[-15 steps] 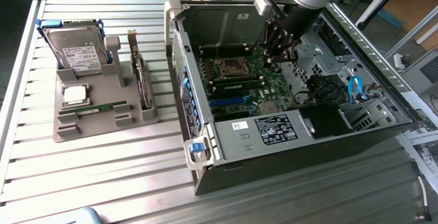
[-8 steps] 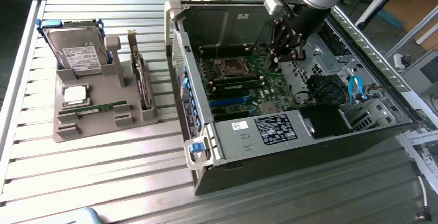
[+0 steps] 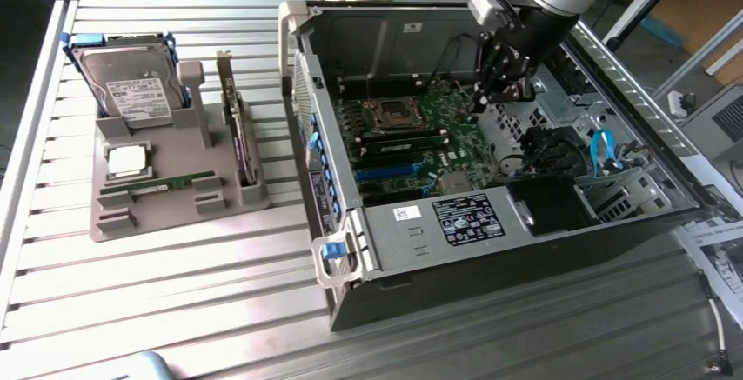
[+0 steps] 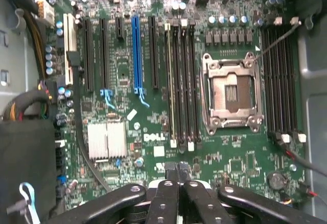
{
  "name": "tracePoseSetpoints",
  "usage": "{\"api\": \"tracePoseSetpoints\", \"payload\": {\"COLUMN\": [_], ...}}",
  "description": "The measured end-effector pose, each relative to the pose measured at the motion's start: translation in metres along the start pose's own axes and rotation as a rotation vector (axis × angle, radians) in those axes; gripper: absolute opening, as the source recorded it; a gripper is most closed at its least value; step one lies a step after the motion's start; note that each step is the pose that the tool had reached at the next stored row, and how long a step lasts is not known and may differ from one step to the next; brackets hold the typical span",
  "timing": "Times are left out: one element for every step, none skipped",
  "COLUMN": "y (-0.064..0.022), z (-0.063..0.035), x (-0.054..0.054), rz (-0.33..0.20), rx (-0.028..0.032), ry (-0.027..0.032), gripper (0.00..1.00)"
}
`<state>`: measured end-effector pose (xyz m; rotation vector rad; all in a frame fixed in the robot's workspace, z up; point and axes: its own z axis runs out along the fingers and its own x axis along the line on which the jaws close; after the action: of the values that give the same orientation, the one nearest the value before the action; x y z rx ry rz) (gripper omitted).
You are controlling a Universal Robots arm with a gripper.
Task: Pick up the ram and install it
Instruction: 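Press down the ram until it locks into place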
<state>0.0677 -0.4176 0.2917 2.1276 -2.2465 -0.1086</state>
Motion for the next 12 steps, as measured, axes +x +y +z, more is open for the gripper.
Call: {"api": "tracePoseSetpoints", "payload": {"y": [-0.0008,-0.0008,-0.0008,-0.0008,-0.0008,-0.0008,-0.0008,-0.0008,-0.0008,-0.0008,-0.0008,-0.0008], "z": [0.0000,0.0000,-0.0001,0.0000,-0.0001,0.0000,-0.0001,0.0000,-0.0001,0.0000,-0.0001,-0.0001], "x": [-0.0001,-0.0001,-0.0001,-0.0001,0.0000,0.0000,0.0000,0.0000,0.0000,0.0000,0.0000,0.0000], "rz": [0.000,0.000,0.000,0.000,0.000,0.000,0.000,0.000,0.000,0.000,0.000,0.000], "rx": [-0.0003,-0.0003,-0.0003,-0.0003,-0.0003,-0.0003,-0.0003,-0.0003,-0.0003,-0.0003,-0.0003,-0.0003], "ry": [-0.0003,-0.0003,-0.0002,-0.0004,-0.0003,-0.0003,-0.0003,-0.0003,-0.0003,-0.0003,-0.0003,-0.0003], "gripper": [0.11,0.11,0.11,0.11,0.11,0.11,0.11,0.11,0.11,0.11,0.11,0.11]}}
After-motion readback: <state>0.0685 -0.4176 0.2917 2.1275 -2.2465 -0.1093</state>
